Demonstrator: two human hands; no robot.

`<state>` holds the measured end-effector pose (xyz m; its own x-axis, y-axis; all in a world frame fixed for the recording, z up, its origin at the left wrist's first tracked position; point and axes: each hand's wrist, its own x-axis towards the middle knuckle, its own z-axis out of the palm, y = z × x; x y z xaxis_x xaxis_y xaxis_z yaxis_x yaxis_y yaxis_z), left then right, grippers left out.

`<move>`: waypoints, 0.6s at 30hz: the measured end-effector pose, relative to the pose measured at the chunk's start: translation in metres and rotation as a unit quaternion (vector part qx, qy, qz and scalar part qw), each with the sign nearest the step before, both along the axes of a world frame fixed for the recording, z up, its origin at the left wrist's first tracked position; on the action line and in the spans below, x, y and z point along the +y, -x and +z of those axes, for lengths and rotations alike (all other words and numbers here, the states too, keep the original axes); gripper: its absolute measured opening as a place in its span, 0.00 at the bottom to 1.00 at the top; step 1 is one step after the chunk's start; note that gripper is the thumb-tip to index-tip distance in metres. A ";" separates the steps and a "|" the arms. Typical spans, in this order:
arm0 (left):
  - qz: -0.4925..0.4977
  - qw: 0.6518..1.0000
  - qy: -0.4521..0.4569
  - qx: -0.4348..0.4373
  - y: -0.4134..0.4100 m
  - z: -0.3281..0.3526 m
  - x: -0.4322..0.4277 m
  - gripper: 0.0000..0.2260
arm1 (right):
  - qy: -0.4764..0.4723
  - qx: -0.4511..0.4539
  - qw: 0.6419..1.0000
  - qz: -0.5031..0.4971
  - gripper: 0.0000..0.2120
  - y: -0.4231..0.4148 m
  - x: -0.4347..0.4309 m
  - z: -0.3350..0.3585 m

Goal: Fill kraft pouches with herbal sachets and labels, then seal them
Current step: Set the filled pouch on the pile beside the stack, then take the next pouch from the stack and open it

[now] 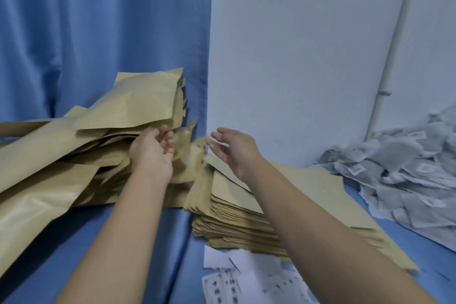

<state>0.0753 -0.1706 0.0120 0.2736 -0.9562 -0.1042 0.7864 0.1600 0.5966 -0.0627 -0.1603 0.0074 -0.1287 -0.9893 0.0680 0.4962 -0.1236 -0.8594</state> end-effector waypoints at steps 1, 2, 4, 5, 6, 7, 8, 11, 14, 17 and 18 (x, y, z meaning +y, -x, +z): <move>-0.022 0.999 0.000 -0.034 0.016 -0.004 0.010 0.06 | -0.004 0.075 0.997 -0.017 0.09 0.010 0.010 -0.008; -0.044 0.997 0.002 -0.066 0.033 -0.008 0.021 0.07 | -0.008 0.161 0.986 -0.042 0.08 0.021 0.019 -0.017; -0.093 0.989 0.009 -0.115 0.069 -0.017 0.044 0.08 | -0.013 0.376 0.920 -0.115 0.08 0.045 0.033 -0.037; -0.118 0.984 0.012 -0.133 0.086 -0.022 0.055 0.09 | -0.015 0.488 0.861 -0.142 0.10 0.058 0.040 -0.047; -0.141 0.979 0.014 -0.145 0.102 -0.029 0.067 0.10 | -0.020 0.582 0.799 -0.153 0.13 0.070 0.048 -0.058; -0.163 0.975 0.016 -0.152 0.117 -0.036 0.078 0.10 | -0.024 0.651 0.744 -0.149 0.16 0.083 0.057 -0.067; -0.184 0.971 0.017 -0.154 0.131 -0.043 0.089 0.11 | -0.025 0.699 0.701 -0.139 0.17 0.096 0.064 -0.076; -0.224 0.962 0.006 -0.153 0.164 -0.068 0.114 0.11 | -0.013 0.785 0.608 -0.114 0.14 0.125 0.086 -0.096; -0.226 0.962 -0.016 -0.151 0.182 -0.088 0.127 0.11 | -0.012 0.823 0.550 -0.139 0.15 0.142 0.100 -0.102; -0.214 0.963 -0.023 -0.165 0.187 -0.100 0.131 0.10 | -0.007 0.839 0.524 -0.144 0.14 0.149 0.105 -0.101; -0.207 0.964 -0.025 -0.165 0.186 -0.102 0.132 0.11 | 0.003 0.844 0.520 -0.132 0.14 0.151 0.107 -0.101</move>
